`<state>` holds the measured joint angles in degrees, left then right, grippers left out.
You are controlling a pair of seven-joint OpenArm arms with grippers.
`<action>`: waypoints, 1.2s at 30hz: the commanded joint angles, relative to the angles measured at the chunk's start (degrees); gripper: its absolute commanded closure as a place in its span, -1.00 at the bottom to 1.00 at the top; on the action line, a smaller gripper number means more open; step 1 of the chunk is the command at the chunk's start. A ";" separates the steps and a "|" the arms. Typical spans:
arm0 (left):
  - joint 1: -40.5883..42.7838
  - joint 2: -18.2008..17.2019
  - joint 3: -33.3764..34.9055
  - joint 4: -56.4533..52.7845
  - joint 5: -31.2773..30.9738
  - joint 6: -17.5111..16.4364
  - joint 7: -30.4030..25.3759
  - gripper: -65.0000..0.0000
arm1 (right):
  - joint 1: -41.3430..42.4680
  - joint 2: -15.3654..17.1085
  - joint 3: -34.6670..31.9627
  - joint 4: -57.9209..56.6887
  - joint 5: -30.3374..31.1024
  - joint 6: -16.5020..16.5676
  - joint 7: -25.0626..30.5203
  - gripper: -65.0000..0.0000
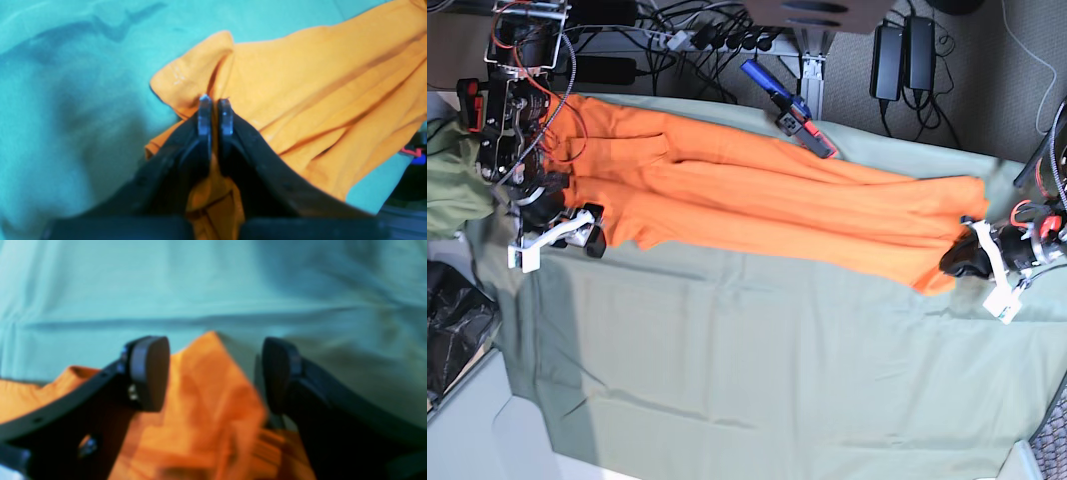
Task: Fold the T-shirt properly
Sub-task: 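Hold the shirt ends with both grippers and smooth the long fold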
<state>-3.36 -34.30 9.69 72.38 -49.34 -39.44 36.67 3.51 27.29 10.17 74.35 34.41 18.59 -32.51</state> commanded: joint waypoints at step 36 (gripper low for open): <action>3.56 -4.74 -0.76 5.90 -6.23 -0.56 6.40 1.00 | -19.78 1.55 5.40 29.46 2.69 5.73 -4.00 1.00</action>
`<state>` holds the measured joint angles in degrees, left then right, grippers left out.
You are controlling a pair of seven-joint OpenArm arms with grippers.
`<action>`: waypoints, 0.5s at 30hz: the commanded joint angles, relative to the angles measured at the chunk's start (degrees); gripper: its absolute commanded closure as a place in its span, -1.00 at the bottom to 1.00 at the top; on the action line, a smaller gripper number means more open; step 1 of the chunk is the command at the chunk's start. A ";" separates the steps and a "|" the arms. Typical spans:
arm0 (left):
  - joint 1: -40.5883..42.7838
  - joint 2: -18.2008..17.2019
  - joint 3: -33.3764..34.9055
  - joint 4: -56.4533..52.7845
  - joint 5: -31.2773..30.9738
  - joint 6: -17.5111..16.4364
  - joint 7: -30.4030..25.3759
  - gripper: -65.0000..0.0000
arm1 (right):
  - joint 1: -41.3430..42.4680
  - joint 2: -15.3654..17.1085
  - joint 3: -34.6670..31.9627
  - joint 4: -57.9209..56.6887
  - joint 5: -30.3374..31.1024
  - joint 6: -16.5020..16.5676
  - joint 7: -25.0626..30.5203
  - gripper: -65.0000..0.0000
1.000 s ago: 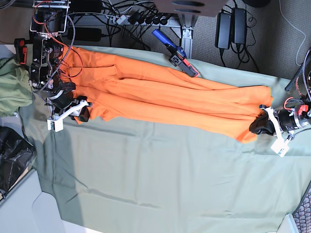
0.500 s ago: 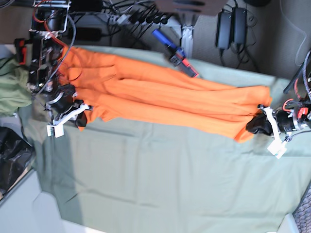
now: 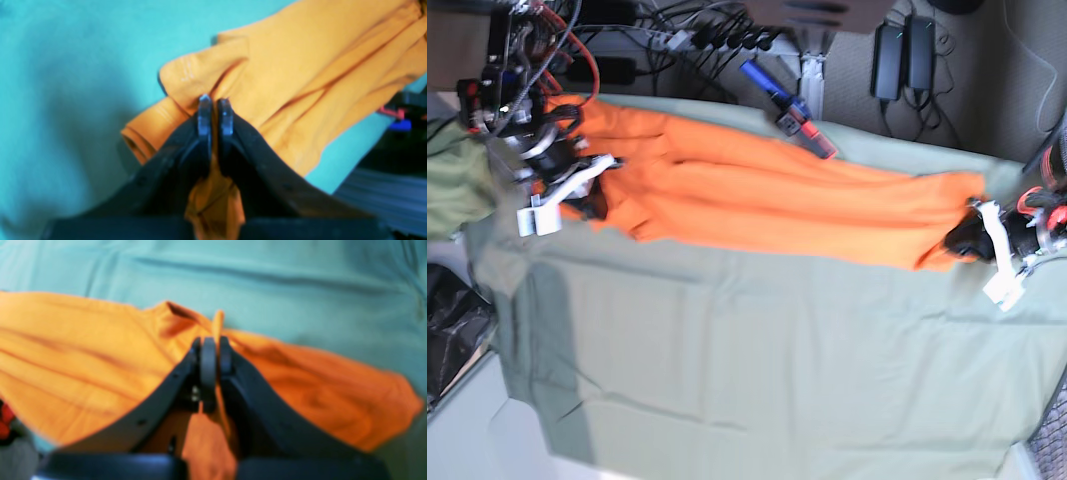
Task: Fold the T-shirt properly
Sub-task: 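Hold the shirt ends with both grippers and smooth the long fold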
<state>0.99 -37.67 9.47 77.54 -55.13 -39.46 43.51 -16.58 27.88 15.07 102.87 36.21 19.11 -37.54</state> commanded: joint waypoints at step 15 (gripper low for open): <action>-0.68 -1.70 -0.55 0.74 -0.33 -0.54 -2.14 0.04 | -8.35 0.81 2.56 4.37 -1.49 5.16 1.53 -0.05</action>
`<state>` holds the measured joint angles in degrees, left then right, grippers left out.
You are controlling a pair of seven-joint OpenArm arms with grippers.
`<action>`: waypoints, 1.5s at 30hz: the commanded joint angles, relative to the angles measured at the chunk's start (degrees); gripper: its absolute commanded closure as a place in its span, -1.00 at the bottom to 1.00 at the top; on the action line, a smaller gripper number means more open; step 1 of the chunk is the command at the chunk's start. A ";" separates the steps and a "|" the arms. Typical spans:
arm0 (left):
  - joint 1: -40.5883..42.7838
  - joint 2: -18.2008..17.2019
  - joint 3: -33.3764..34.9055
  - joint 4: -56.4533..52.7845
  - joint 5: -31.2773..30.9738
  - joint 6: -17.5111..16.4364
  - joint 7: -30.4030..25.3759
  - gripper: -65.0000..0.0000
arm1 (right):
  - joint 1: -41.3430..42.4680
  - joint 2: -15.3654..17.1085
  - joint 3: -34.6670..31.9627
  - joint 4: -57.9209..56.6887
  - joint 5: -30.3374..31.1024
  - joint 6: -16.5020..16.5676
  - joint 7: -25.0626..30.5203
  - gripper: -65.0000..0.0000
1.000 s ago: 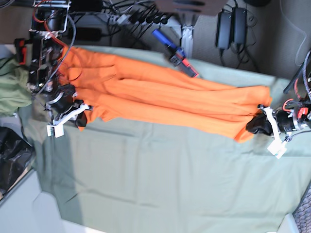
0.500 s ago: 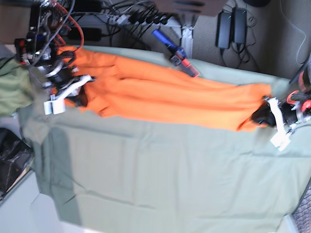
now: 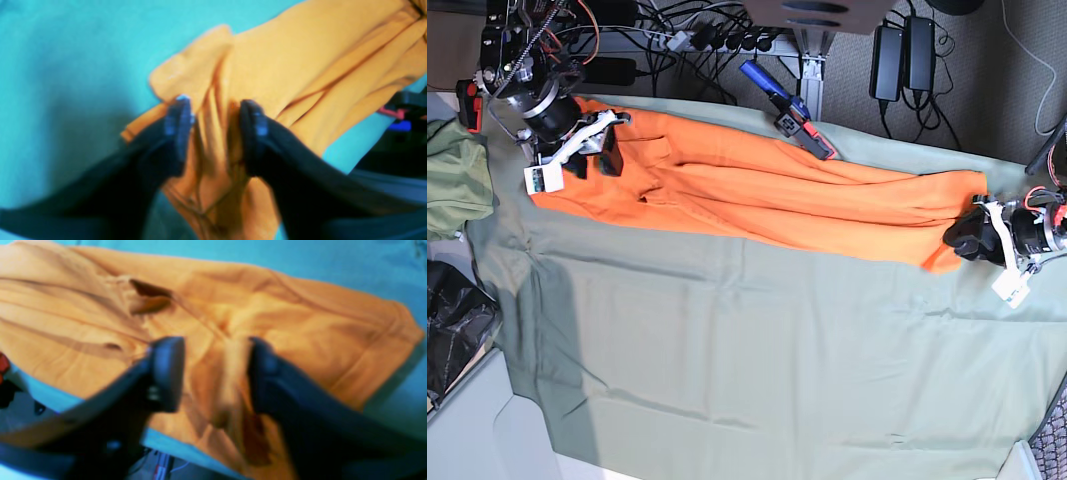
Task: Fold the T-shirt properly
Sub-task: 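Hold the shirt ends with both grippers and smooth the long fold, then carry the hem end with the left gripper toward the right gripper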
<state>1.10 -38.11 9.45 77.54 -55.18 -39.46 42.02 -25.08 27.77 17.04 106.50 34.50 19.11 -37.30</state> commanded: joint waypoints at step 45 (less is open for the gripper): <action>6.27 8.57 -8.74 0.72 -5.18 -0.54 -0.09 1.00 | 0.15 0.74 0.59 0.74 0.22 5.14 1.25 -0.11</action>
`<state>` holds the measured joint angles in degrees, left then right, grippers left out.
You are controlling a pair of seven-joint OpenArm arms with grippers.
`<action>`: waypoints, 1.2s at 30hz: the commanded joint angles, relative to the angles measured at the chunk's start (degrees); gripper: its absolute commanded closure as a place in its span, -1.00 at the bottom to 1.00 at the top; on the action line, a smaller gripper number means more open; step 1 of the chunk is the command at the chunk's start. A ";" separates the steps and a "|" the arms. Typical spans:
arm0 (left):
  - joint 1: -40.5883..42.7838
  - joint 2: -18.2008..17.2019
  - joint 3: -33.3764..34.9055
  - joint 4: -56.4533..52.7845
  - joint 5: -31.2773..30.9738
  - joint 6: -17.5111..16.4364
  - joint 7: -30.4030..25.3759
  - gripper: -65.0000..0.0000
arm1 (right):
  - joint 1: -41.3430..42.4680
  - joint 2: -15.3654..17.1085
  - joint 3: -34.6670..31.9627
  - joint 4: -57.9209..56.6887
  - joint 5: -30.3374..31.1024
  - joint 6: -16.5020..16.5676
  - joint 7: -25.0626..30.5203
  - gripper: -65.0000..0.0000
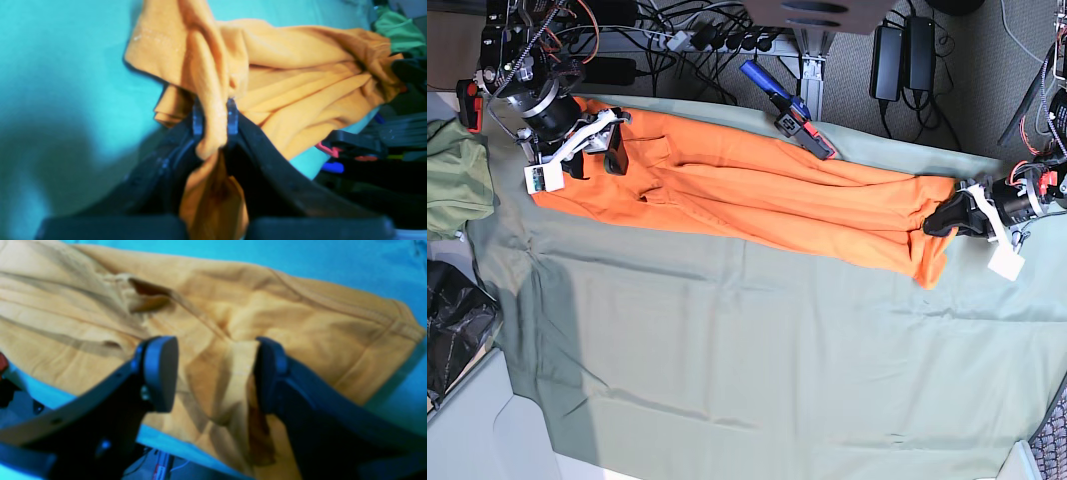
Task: Fold the T-shirt properly
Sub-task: 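Carry the hem end with the left gripper toward the right gripper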
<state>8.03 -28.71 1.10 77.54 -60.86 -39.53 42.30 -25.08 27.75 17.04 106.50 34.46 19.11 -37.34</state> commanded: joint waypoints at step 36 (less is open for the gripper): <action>-14.51 -2.32 7.39 13.33 22.34 -0.47 -4.87 1.00 | 1.88 0.63 2.51 0.98 0.31 5.14 2.58 -0.11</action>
<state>-5.34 -30.20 8.97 90.08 -37.63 -39.53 38.63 -23.49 27.46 18.94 106.54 34.46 19.11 -36.07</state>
